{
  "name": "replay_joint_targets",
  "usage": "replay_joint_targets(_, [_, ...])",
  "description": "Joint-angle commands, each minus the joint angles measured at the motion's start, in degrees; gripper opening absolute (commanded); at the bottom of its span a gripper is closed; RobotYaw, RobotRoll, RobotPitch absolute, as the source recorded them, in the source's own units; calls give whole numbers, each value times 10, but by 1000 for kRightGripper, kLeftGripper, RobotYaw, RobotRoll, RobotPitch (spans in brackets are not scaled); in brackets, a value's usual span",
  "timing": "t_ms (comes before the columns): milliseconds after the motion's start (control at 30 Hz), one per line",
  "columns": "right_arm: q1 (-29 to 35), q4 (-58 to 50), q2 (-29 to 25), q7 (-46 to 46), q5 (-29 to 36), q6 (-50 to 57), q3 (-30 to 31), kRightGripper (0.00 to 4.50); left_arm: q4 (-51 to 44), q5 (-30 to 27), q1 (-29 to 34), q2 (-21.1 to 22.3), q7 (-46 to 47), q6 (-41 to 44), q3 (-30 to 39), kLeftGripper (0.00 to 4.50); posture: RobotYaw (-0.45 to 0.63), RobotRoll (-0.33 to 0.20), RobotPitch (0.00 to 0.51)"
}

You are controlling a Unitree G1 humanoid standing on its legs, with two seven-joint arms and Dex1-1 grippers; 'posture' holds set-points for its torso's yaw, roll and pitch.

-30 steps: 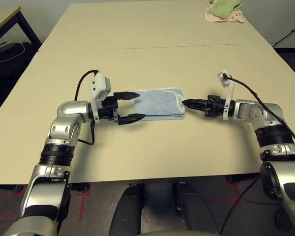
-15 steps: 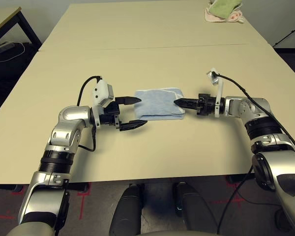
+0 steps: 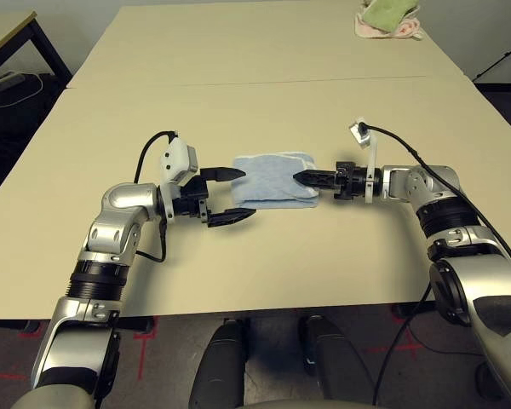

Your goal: Fold the towel and set it aside.

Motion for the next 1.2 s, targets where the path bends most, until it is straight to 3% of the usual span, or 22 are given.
replay_joint_targets(33, [-5,6,1,-11,-2,-10,-7,2036,-12,1,5,5,-1,1,-11,4500,106,0,146])
replay_joint_targets(200, [-5,8,-3,-20,-1,-19,-18,41,-14,1,6,5,-1,2,-14,4500,99,0,140])
replay_joint_targets(700, [8,-12,-26,-76,5,-56,-69,13,-6,2,-4,5,-5,3,-23,4500,73,0,127])
replay_joint_targets(1200, [58,7,-45,-309,-16,-275,-182,13,11,3,-17,2,6,14,-24,4500,29,0,123])
